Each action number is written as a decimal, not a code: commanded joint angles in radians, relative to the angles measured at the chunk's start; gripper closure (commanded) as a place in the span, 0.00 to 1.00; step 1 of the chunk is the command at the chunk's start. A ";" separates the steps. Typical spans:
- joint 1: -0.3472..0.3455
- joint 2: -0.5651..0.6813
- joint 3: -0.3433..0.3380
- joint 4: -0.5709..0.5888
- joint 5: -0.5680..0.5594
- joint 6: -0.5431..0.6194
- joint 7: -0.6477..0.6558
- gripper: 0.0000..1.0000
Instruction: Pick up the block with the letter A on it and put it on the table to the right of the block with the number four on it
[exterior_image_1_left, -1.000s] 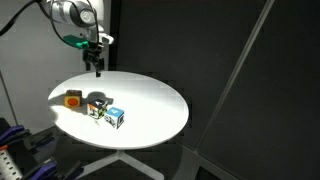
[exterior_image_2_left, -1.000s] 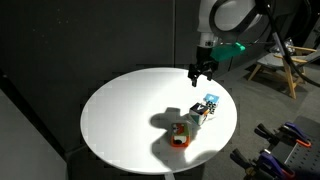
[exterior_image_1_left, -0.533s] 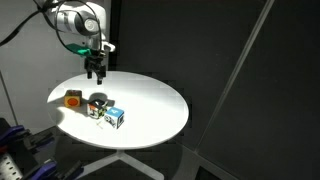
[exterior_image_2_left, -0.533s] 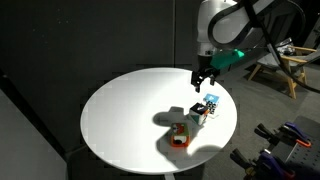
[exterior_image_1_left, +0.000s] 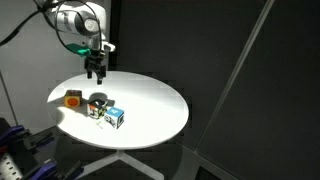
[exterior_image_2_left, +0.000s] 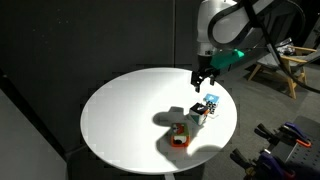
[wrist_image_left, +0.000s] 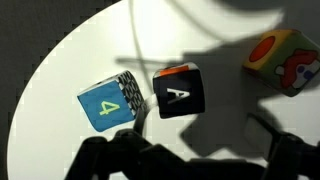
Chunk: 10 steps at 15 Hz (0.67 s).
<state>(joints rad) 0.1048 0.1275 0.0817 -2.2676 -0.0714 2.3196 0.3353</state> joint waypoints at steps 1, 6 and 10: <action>0.004 0.006 -0.005 0.003 0.003 0.000 -0.007 0.00; 0.000 0.045 -0.006 0.005 0.004 0.035 -0.060 0.00; -0.003 0.082 -0.009 0.007 0.006 0.069 -0.103 0.00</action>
<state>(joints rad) 0.1054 0.1872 0.0804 -2.2685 -0.0710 2.3641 0.2795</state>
